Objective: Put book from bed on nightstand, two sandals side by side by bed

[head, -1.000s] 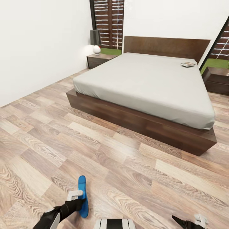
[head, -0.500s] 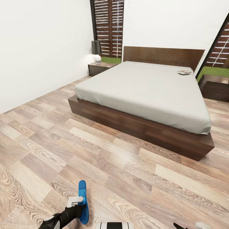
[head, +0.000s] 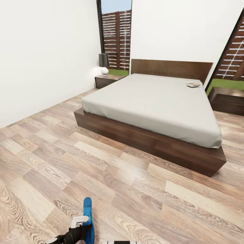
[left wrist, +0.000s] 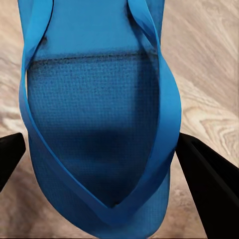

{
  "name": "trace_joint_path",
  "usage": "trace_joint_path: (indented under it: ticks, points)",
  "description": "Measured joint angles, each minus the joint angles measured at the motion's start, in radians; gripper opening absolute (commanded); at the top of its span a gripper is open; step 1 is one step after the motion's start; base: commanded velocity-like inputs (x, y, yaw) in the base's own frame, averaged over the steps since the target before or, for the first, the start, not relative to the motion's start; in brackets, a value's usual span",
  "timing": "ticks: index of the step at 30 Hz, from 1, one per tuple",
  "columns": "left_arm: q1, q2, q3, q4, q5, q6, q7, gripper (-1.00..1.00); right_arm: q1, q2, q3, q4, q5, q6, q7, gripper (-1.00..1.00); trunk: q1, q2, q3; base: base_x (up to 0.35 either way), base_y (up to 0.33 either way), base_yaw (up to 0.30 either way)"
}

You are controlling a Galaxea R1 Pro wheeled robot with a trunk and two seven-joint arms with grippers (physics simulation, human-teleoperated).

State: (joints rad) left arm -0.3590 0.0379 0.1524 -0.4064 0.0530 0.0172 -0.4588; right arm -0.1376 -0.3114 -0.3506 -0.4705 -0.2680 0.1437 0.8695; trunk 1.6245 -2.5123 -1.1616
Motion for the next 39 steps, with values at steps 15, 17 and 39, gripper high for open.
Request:
trace_joint_path:
  ticks: [15,17,39]
  points:
    - [0.0,-0.004,0.0,0.043,0.0,-0.043,0.023,-1.0,0.0,0.0,0.001,0.003,0.003,0.001,-0.131,1.0,-0.007,0.003,0.058,0.0,0.0,0.0]
    - [0.0,-0.005,0.0,0.043,0.0,-0.043,0.023,-1.0,0.0,0.0,0.001,0.002,0.003,0.001,-0.133,1.0,-0.008,0.004,0.066,0.0,0.0,0.0]
    - [0.0,-0.004,0.002,0.077,0.004,-0.079,0.023,-1.0,0.0,0.0,0.001,0.001,0.003,0.001,-0.13,1.0,-0.018,0.009,0.151,0.0,0.0,0.0]
